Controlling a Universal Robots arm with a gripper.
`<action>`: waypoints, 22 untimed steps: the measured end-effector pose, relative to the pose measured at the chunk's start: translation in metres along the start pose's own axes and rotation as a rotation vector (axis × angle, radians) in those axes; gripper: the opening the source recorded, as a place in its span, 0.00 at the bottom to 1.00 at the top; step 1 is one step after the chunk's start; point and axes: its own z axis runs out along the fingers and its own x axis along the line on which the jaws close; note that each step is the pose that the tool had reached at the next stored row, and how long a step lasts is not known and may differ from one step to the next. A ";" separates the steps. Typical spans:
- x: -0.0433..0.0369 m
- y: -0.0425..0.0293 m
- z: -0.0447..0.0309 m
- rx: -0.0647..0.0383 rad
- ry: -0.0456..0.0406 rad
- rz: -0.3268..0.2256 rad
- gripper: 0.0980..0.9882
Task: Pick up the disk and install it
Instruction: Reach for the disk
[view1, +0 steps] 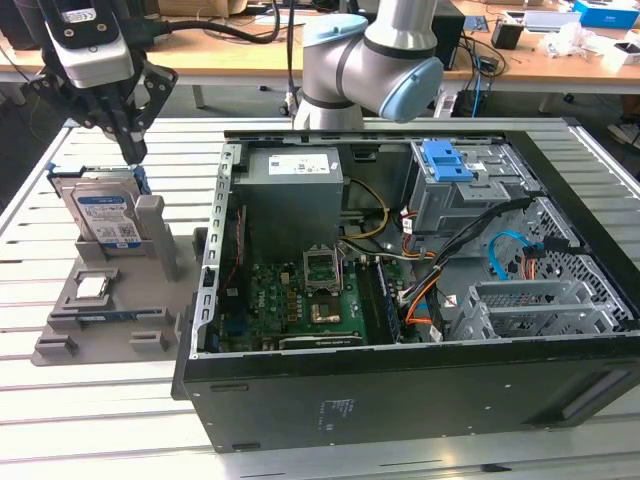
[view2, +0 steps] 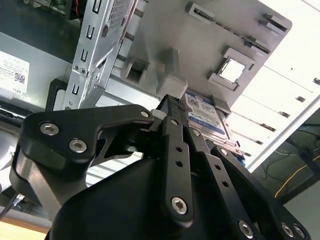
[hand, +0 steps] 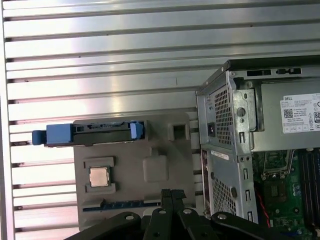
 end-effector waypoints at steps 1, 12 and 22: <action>0.0013 -0.0001 0.0000 0.000 0.0000 0.000 0.01; 0.0161 -0.0012 -0.0003 0.000 0.0001 0.000 0.01; 0.0369 -0.0028 -0.0006 0.000 0.0000 0.000 0.01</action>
